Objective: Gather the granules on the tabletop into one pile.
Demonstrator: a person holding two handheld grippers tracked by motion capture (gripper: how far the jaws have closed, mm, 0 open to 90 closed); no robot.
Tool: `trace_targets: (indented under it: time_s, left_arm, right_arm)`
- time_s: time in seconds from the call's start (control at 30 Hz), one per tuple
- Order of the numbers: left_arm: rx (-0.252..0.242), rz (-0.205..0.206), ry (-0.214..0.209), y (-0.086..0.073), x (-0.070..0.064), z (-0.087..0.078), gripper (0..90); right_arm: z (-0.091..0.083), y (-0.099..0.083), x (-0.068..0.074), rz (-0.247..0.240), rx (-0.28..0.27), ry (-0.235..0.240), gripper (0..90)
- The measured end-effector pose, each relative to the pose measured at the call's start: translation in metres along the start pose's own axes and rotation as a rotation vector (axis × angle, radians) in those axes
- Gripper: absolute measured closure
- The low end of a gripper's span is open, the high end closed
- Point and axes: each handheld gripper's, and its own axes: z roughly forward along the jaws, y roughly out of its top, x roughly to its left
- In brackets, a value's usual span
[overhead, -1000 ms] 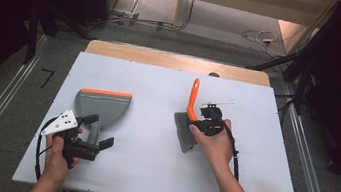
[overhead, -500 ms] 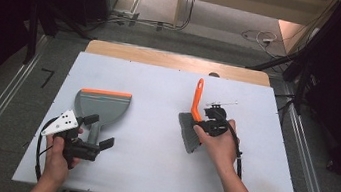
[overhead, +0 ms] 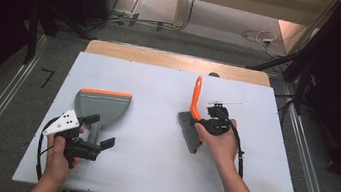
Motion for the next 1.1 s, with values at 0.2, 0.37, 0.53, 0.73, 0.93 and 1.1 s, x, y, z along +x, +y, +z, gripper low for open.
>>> trace_targets:
  time_s: [0.2,0.37,0.53,0.73,0.93,1.1]
  left_arm:
    - [0.005,0.001,-0.002,0.0,-0.001,0.002,0.0]
    - [0.001,0.001,0.001,0.0,0.0,0.0,0.0]
    - [-0.002,-0.004,0.005,0.0,0.001,-0.002,0.0]
    - [-0.001,-0.002,0.005,0.0,0.0,0.0,0.0]
    - [0.0,-0.005,0.012,0.0,0.001,0.001,0.0]
    - [0.001,-0.005,0.016,0.0,0.001,0.0,0.0]
  right_arm:
    - [-0.009,0.009,0.016,-0.08,-0.025,0.057,68.1]
    - [-0.029,0.018,0.021,-0.211,-0.034,0.105,68.2]
    - [-0.049,0.008,0.018,-0.405,0.026,0.125,68.5]
    - [-0.058,-0.022,0.018,-0.674,0.103,0.157,68.5]
    - [-0.051,-0.046,0.013,-0.766,0.157,0.244,68.5]
    - [-0.04,-0.044,0.004,-0.8,0.155,0.202,68.4]
